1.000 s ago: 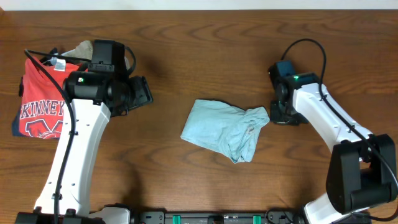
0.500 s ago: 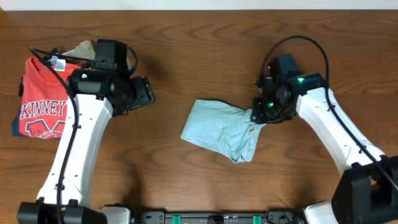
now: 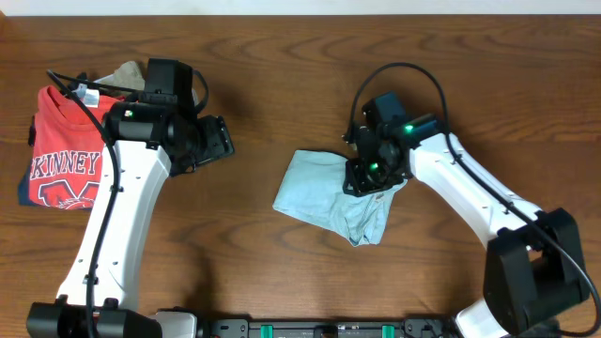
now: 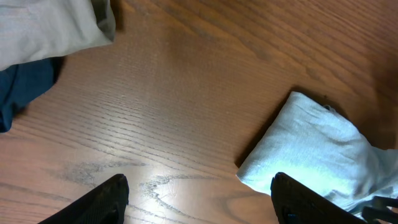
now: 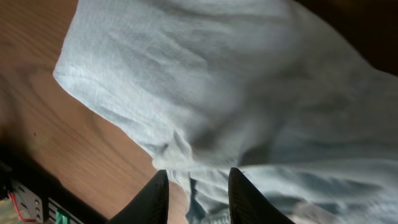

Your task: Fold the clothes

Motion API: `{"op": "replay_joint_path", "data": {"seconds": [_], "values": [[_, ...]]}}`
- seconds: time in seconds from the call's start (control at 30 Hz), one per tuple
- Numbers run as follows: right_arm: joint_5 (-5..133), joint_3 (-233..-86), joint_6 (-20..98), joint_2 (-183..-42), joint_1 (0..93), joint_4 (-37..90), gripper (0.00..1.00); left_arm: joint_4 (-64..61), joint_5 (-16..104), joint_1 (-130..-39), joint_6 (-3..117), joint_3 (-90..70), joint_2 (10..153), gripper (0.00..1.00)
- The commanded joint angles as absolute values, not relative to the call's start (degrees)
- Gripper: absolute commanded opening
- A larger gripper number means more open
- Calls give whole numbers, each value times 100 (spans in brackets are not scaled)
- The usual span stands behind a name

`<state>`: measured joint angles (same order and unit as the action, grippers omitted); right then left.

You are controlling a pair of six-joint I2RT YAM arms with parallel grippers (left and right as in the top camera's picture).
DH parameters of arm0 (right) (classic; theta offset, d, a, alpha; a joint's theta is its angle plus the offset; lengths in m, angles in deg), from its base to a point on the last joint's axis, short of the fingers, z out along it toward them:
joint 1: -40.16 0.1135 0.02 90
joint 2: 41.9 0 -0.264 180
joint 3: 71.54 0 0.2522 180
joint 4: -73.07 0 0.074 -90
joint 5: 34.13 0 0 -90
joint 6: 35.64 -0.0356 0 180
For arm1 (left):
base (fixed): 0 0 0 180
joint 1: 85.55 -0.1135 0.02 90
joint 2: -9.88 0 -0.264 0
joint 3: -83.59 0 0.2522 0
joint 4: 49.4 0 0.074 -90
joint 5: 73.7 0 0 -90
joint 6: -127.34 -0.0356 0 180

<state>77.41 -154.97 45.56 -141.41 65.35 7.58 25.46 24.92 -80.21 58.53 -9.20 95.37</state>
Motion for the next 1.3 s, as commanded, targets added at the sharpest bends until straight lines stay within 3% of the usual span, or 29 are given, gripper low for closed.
{"op": "replay_joint_path", "data": {"seconds": [0.0,0.3,0.37,0.5,0.67,0.83,0.97,1.03,1.27], "values": [[7813,-15482,4440,-14340,6622,811,30,2561,2479,-8038,5882,-869,9561,75],[7605,-15482,4171,-14825,6622,848,25,2561,2479,-8038,5882,-869,9561,75],[7032,-15482,3931,-14897,6622,750,18,2561,2479,-8038,5882,-869,9561,75],[5306,-15482,3105,-14984,6565,391,15,2564,2479,-8038,5882,-869,9561,75],[4748,-15482,2980,-14982,6364,273,21,2605,2481,-8038,5882,-869,9561,76],[4541,-15482,3332,-14982,6231,308,26,2592,2628,-8034,5823,-845,9561,88],[3583,-15482,3363,-14982,6063,544,42,2376,3498,-8027,5353,-636,9566,89],[3358,-15482,3498,-14982,5936,780,44,2271,3775,-7997,5226,-522,9572,90],[4051,-15545,3942,-14943,5746,865,49,1604,4344,-7564,5106,86,9607,95]]}}
